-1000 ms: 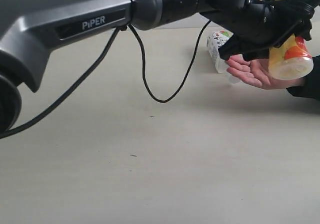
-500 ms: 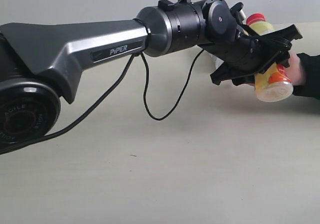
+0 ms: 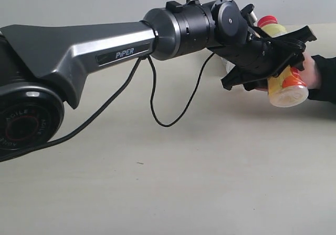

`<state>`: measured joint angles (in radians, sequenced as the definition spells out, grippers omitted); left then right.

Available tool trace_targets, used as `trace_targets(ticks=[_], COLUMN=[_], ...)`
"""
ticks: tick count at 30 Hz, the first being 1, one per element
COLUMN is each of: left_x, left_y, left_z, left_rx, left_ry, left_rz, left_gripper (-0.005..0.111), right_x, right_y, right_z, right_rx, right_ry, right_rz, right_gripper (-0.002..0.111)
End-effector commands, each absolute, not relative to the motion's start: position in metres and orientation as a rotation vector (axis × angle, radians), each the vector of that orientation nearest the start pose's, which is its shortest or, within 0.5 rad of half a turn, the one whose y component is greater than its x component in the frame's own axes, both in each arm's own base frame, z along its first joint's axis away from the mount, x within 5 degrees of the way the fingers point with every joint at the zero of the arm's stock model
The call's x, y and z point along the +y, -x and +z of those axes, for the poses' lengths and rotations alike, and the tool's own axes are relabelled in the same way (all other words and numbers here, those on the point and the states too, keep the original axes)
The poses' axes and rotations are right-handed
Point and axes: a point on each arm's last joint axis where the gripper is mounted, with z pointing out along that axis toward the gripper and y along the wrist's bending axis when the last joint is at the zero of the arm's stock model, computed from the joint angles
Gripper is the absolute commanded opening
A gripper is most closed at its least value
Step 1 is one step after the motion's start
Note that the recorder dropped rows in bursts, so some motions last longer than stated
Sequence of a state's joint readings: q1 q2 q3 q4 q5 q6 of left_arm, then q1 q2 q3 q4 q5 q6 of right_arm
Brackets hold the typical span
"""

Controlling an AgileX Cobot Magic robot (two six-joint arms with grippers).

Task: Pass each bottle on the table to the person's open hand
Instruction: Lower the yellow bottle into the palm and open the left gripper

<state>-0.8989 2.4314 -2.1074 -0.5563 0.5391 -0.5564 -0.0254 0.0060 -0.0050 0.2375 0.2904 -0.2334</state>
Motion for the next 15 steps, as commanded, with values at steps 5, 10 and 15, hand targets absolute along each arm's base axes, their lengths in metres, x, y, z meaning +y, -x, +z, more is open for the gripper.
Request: trace_targets(ticks=[5,10,15], left_x=[-0.4491,-0.4489,-0.448], left_y=[-0.3287,-0.3284,-0.327], left_z=[0.1852,0.1861,0.1927], left_rx=[2.595,2.596,2.592], left_ry=[0.038,0.036,0.008], left_rz=[-1.209,-1.209,-1.209], left_gripper=[0.087,0.091,0.091], right_x=[0.0042,0.0042,0.0042], right_y=[-0.0548,-0.0548,-0.0548], right_z=[0.1883,0.1883,0.1881], right_rx=[1.759,1.759,1.76], right_ry=[0.028,0.028,0.029], right_rz=[0.026,0.026,0.027], right_gripper=[0.0,0.0,0.0])
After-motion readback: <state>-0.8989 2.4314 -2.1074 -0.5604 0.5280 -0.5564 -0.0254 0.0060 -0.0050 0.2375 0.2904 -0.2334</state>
